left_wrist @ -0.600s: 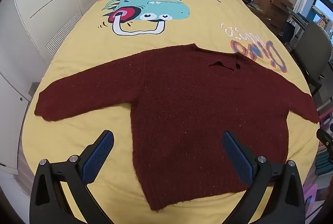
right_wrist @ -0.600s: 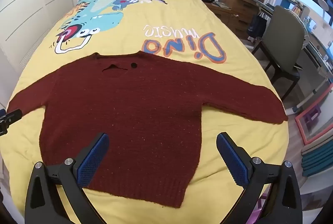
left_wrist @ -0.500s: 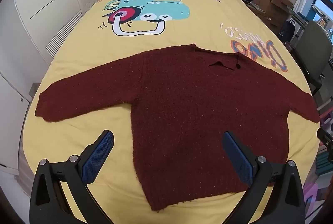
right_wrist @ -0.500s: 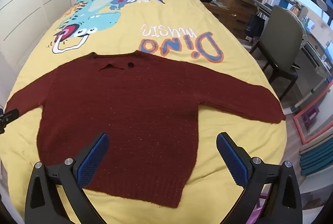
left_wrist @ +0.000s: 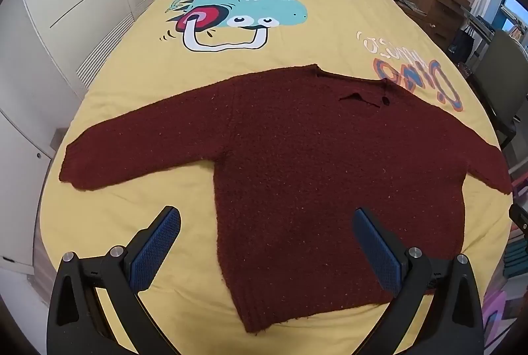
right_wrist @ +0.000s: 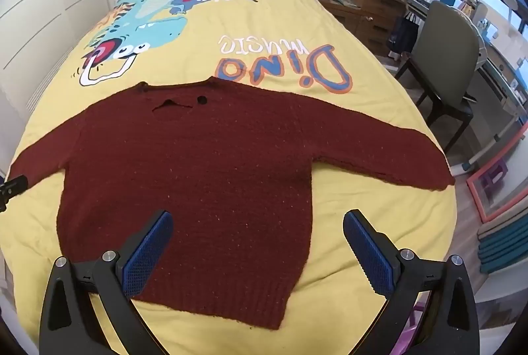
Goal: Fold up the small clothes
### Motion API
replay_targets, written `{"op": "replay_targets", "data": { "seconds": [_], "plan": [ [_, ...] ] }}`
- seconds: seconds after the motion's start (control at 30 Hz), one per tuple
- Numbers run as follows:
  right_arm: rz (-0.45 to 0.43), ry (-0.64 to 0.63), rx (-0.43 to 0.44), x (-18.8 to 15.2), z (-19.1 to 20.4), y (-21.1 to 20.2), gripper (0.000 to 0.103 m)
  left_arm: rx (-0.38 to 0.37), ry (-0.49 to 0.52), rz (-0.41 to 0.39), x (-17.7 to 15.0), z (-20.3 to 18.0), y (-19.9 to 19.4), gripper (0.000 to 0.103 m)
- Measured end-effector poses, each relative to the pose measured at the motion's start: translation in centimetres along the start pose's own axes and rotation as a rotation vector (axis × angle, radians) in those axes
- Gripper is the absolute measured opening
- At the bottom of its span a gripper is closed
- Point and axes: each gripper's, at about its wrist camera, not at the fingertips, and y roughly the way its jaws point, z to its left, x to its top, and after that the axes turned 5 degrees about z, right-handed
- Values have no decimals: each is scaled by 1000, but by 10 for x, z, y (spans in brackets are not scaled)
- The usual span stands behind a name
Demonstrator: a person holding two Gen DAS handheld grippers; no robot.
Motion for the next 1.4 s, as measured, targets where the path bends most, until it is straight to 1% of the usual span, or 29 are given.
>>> {"op": "replay_targets", "data": {
  "seconds": [0.97,1.4],
  "plan": [
    [25,-2,-15,0,-4,8,103,-1,6,37,-7,4,14,102],
    [20,-10,-25,0,-6,6,103,-9,8,45,-9,3,18,102]
  ]
}}
